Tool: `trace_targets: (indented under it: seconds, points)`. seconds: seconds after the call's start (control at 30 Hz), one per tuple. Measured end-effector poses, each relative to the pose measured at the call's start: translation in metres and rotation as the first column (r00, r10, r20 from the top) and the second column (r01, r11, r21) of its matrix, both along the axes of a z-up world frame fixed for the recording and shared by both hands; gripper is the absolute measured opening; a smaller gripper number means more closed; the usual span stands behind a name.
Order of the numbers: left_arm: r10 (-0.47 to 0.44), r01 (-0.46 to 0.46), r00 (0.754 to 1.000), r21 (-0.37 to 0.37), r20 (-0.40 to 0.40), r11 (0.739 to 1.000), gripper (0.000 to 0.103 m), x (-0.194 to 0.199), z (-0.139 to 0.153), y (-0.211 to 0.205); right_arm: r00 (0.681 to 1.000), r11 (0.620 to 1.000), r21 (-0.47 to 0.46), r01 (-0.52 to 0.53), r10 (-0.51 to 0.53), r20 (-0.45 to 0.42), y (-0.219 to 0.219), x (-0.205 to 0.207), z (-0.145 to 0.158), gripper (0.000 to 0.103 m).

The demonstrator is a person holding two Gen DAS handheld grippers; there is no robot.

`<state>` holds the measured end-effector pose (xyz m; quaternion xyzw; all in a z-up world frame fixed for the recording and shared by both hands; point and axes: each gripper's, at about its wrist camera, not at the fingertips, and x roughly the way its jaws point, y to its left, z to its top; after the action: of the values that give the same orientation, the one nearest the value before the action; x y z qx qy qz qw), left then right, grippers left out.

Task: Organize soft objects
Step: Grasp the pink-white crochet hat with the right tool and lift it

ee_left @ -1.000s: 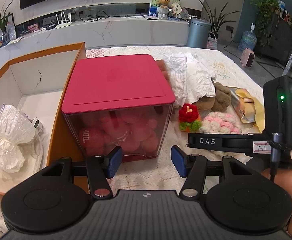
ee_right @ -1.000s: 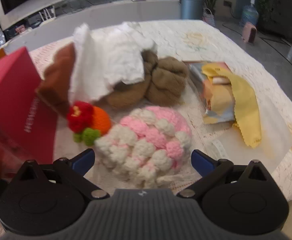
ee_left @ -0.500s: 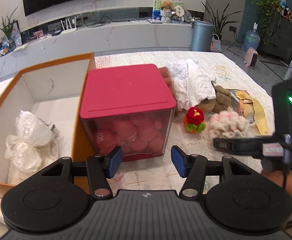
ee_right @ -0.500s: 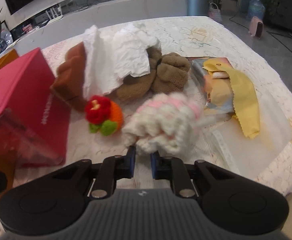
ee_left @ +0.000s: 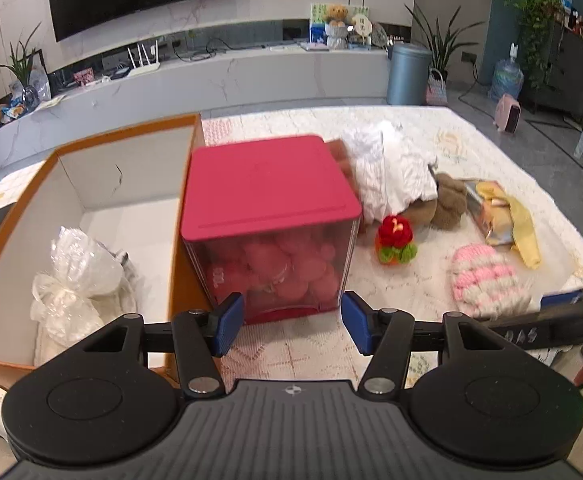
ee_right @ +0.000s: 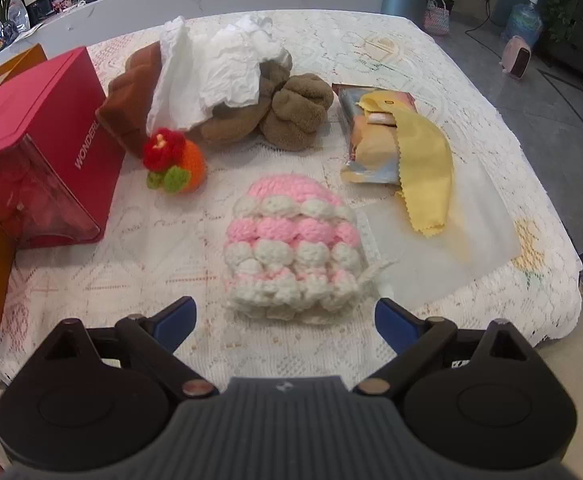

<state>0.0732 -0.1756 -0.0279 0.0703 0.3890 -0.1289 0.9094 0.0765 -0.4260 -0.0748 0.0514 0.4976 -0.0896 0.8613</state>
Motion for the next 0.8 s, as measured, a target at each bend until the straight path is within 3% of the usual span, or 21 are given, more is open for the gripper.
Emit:
trace_targets:
  seconds: [0.1,0.17,0.37,0.47,0.6,0.67,0.8]
  points:
    - [-0.006,0.006,1.000,0.007,-0.025,1.000,0.066,0.005,-0.012,-0.004,0.998,1.000,-0.029,-0.002,0.004,0.056,-0.001,0.009,0.000,0.100]
    - [-0.004,0.003,1.000,0.047,0.010,0.999,0.067,0.004,-0.016,-0.009,0.997,0.999,-0.053,0.000,0.004,0.076,-0.002,0.019,-0.006,0.100]
    - [-0.030,0.028,0.999,0.070,0.033,0.997,0.067,0.001,-0.017,-0.010,0.999,0.995,-0.087,0.048,-0.047,0.013,-0.002,0.045,-0.034,0.100]
    - [-0.069,0.068,0.997,0.047,0.023,0.997,0.067,-0.001,-0.014,-0.011,0.999,0.994,-0.103,0.038,-0.035,0.031,0.002,0.048,-0.033,0.100]
    - [-0.081,0.076,0.995,0.079,0.052,0.994,0.067,-0.006,-0.013,-0.016,0.998,0.995,-0.086,0.047,-0.044,0.040,0.000,0.047,-0.034,0.100]
    - [-0.078,0.072,0.995,0.087,0.065,0.994,0.067,-0.007,-0.012,-0.019,0.997,0.997,-0.055,0.061,-0.058,0.041,-0.004,0.046,-0.034,0.098]
    - [-0.093,0.082,0.991,0.105,0.100,0.991,0.067,-0.009,-0.008,-0.026,0.998,0.998,-0.049,0.034,-0.032,0.047,-0.003,0.044,-0.030,0.075]
